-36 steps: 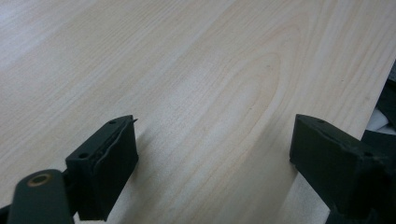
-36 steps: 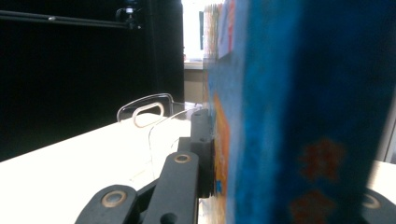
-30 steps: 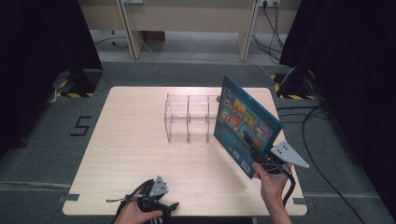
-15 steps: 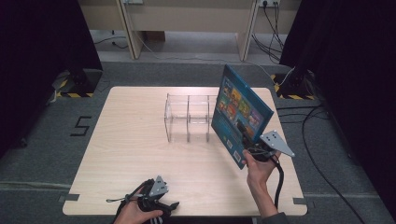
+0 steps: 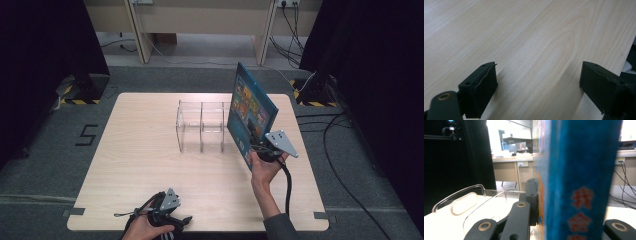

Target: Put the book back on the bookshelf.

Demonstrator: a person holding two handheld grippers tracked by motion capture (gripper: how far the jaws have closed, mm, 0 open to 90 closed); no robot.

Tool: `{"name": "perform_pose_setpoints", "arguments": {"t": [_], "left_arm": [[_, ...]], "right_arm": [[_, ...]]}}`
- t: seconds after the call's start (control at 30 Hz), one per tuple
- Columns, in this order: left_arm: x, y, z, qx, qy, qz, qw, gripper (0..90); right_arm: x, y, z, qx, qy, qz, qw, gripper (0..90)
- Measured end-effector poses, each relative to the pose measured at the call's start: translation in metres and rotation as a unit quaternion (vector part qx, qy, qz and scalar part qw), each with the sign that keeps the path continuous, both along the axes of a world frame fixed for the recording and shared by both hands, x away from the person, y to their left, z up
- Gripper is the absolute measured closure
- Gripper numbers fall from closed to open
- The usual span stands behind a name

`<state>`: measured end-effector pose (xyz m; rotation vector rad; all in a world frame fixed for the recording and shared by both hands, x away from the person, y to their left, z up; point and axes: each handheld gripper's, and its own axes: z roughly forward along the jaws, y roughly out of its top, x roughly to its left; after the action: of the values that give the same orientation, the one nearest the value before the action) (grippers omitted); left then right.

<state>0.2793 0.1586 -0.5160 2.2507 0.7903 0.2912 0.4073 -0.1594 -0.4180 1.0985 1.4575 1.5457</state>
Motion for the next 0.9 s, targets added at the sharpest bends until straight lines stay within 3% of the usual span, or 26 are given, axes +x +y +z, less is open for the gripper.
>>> {"name": "perform_pose_setpoints", "arguments": {"t": [0.1,0.2,0.47,0.63,0.8,0.9], "left_arm": [[-0.001,0.000,0.000,-0.001,-0.002,0.000,1.0000,13.5],[-0.001,0.000,0.000,0.000,-0.001,-0.001,1.0000,13.5],[-0.001,-0.001,0.000,-0.002,-0.001,-0.002,1.0000,13.5],[-0.002,-0.001,0.000,-0.001,-0.002,-0.004,1.0000,13.6],[-0.002,-0.001,0.000,-0.001,-0.002,-0.007,1.0000,13.6],[-0.002,-0.001,0.000,-0.001,-0.001,-0.007,1.0000,13.6]], "right_arm": [[0.006,0.004,-0.004,0.002,-0.010,-0.001,0.9999,82.4],[0.009,0.008,-0.005,-0.002,-0.005,-0.008,1.0000,82.4],[0.015,0.016,-0.015,-0.033,-0.022,-0.034,0.9986,82.3],[0.016,0.018,-0.023,-0.026,-0.023,-0.041,0.9986,82.1],[0.016,0.017,-0.030,0.011,-0.021,-0.051,0.9984,81.5],[0.016,0.014,-0.032,0.017,-0.019,-0.051,0.9984,81.2]]}}
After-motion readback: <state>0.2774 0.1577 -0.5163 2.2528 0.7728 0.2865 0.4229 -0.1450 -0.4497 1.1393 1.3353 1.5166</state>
